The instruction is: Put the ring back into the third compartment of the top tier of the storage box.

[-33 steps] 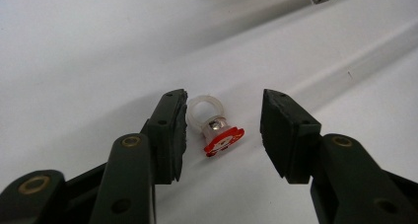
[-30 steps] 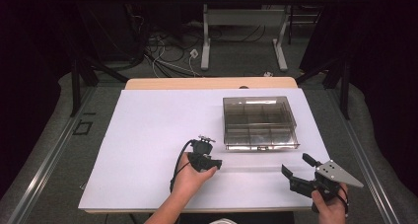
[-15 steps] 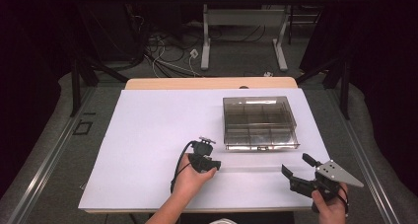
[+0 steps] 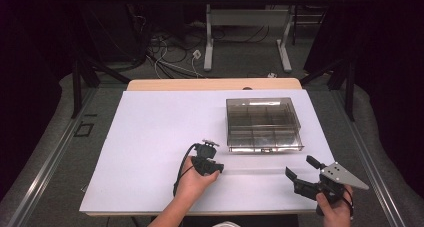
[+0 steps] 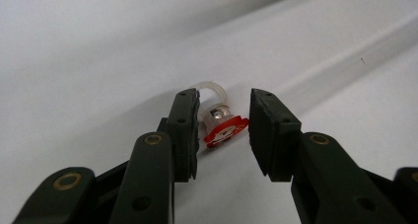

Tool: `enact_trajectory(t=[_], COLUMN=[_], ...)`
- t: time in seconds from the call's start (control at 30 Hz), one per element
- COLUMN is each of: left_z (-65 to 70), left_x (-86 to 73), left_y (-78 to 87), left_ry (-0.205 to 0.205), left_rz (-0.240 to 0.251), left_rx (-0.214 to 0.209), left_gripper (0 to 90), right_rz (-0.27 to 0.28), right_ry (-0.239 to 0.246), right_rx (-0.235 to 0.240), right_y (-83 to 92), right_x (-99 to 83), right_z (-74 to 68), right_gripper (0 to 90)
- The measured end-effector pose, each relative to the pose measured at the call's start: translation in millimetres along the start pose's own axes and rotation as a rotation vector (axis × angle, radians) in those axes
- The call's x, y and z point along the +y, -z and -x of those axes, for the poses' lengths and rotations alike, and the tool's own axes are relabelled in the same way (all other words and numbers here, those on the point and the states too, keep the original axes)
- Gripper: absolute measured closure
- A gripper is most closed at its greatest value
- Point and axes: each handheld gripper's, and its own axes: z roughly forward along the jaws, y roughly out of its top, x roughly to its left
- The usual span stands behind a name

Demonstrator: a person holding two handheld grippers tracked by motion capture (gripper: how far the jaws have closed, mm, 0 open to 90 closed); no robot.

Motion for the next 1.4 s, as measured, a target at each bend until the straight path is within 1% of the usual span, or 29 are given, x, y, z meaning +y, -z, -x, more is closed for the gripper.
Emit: enact_trajectory(t=[0.03, 0.17, 0.2, 0.3, 0.33, 0.37, 0.4, 0.43, 0.47, 0.5, 0.53, 0.57, 0.63, 0.7, 0.73, 0.8, 0.83, 0.87, 0.9, 0.93, 1.0, 1.07, 1.13, 1.23, 1.27, 1.4], left_z=[-0.1, 0.0, 0.3, 0.1, 0.2, 0.1, 0.5, 0.2, -0.3, -0.3, -0.2, -0.2, -0.3, -0.2, -0.5, -1.1, -0.8, -1.3, -1.3, -1.8, -1.9, -2.1, -2.2, -2.5, -2.7, -2.9], left_x=[0.2, 0.2, 0.1, 0.1, 0.0, -0.1, -0.2, -0.3, -0.1, -0.1, -0.2, -0.1, 0.1, 0.1, 0.3, 0.3, 0.2, 0.3, 0.4, 0.5, 0.5, 0.4, 0.2, 0.1, 0.0, 0.0], left_y=[0.4, 0.5, 0.2, 0.6, 0.5, 0.5, 0.3, 0.5, 1.0, 0.9, 0.8, 0.7, 0.8, 0.5, 0.7, 0.6, 0.5, 0.6, 0.6, 0.9, 0.9, 1.0, 1.0, 1.1, 1.1, 1.4], left_ry=[-0.006, -0.004, 0.003, -0.002, -0.003, -0.003, 0.005, 0.005, 0.003, 0.008, 0.014, 0.019, 0.022, 0.024, 0.024, 0.023, 0.032, 0.032, 0.034, 0.029, 0.030, 0.029, 0.035, 0.038, 0.039, 0.040], left_rz=[-0.002, -0.004, -0.004, -0.005, -0.004, -0.004, -0.002, -0.003, -0.009, -0.008, -0.008, -0.007, -0.010, -0.007, -0.011, -0.009, -0.008, -0.008, -0.008, -0.011, -0.011, -0.010, -0.008, -0.007, -0.005, 0.000], left_rx=[0.003, 0.001, -0.003, -0.002, -0.002, -0.002, -0.005, -0.006, -0.004, -0.005, -0.008, -0.009, -0.010, -0.008, -0.011, -0.010, -0.013, -0.015, -0.015, -0.013, -0.014, -0.015, -0.017, -0.019, -0.022, -0.018], left_gripper=[64.6, 65.8, 66.0, 67.5, 67.5, 67.6, 67.7, 67.9, 68.0, 68.1, 68.2, 68.3, 68.4, 68.6, 68.6, 68.7, 68.8, 68.8, 68.8, 68.9, 69.0, 69.1, 69.1, 69.2, 69.3, 69.4], right_rz=[0.001, 0.000, 0.000, -0.003, -0.018, -0.019, -0.019, -0.001, -0.001, 0.012, 0.014, 0.011, -0.018, -0.016, 0.016, 0.013, -0.001, -0.001, 0.013, 0.016, 0.016, -0.001, 0.009, 0.010, 0.001, 0.005], right_ry=[0.002, 0.001, 0.001, 0.006, 0.006, 0.007, 0.007, 0.003, 0.007, 0.003, 0.003, 0.002, 0.005, 0.009, 0.003, 0.002, 0.006, 0.007, 0.003, 0.002, 0.003, 0.006, 0.004, 0.004, 0.004, 0.003], right_rx=[0.000, 0.001, 0.001, 0.001, 0.003, 0.004, 0.004, 0.002, 0.000, 0.001, 0.004, 0.002, 0.006, 0.005, 0.004, 0.002, 0.001, 0.001, 0.002, 0.004, 0.003, 0.002, 0.006, 0.005, 0.003, 0.004], right_y=[-0.2, -0.2, -0.3, -0.2, 0.8, 0.9, 0.9, -0.4, -0.4, -1.4, -1.6, -1.4, 0.8, 0.7, -1.7, -1.4, -0.4, -0.4, -1.5, -1.7, -1.7, -0.4, -1.2, -1.2, -0.3, -0.9], right_x=[0.0, -0.1, -0.1, 0.0, 0.4, 0.5, 0.5, 0.0, 0.0, -0.4, -0.6, -0.5, 0.4, 0.4, -0.5, -0.5, 0.0, 0.0, -0.4, -0.6, -0.5, 0.0, -0.3, -0.3, -0.1, -0.3], right_z=[0.1, 0.0, 0.0, 0.5, 0.6, 0.6, 0.6, 0.2, 0.4, 0.2, 0.4, 0.1, 0.4, 0.9, 0.4, 0.2, 0.4, 0.4, 0.3, 0.3, 0.4, 0.6, 0.6, 0.7, 0.5, 0.7], right_gripper=[15.0, 15.0, 15.0, 15.0, 15.0, 15.0, 15.0, 15.0, 15.0, 15.0, 15.0, 15.0, 15.0, 15.0, 15.0, 15.0, 15.0, 15.0, 15.0, 15.0, 15.0, 15.0, 15.0, 15.0, 15.0, 15.0])
